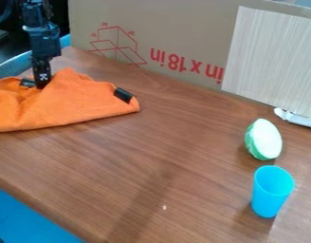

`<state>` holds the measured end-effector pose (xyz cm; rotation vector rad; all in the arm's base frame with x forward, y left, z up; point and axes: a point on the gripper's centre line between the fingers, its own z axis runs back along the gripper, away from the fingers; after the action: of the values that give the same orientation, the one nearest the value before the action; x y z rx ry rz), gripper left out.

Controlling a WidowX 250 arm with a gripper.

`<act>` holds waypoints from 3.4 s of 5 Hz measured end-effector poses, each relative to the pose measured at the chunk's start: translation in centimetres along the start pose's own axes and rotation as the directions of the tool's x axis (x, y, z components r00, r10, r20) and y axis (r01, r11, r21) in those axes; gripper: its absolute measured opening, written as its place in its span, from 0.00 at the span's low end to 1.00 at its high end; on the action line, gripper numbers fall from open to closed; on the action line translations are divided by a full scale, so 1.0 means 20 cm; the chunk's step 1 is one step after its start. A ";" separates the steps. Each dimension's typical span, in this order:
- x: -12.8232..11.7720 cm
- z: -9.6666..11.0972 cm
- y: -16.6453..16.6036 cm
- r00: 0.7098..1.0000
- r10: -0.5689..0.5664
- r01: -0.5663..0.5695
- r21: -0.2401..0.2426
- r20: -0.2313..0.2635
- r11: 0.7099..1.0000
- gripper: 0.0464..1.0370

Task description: Unfold the cloth from left to right

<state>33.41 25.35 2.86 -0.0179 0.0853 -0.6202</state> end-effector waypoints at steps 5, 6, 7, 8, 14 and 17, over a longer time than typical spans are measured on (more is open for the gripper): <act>0.08 0.45 -0.55 0.981 -0.060 0.036 0.129 0.186 0.991 0.00; 0.04 0.39 -0.76 0.977 -0.071 0.033 0.185 0.200 0.982 0.00; 0.05 0.22 -0.87 0.980 -0.072 0.013 0.308 0.183 0.951 0.00; 0.03 0.06 -0.92 0.981 -0.092 0.009 0.433 0.171 0.901 0.00; 0.01 0.30 -1.27 0.947 -0.212 0.187 0.120 0.240 0.975 0.16; 0.00 0.34 -1.08 0.982 0.180 -0.180 -0.002 0.051 0.984 0.94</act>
<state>21.42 7.70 10.57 -0.0232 0.0366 -0.4387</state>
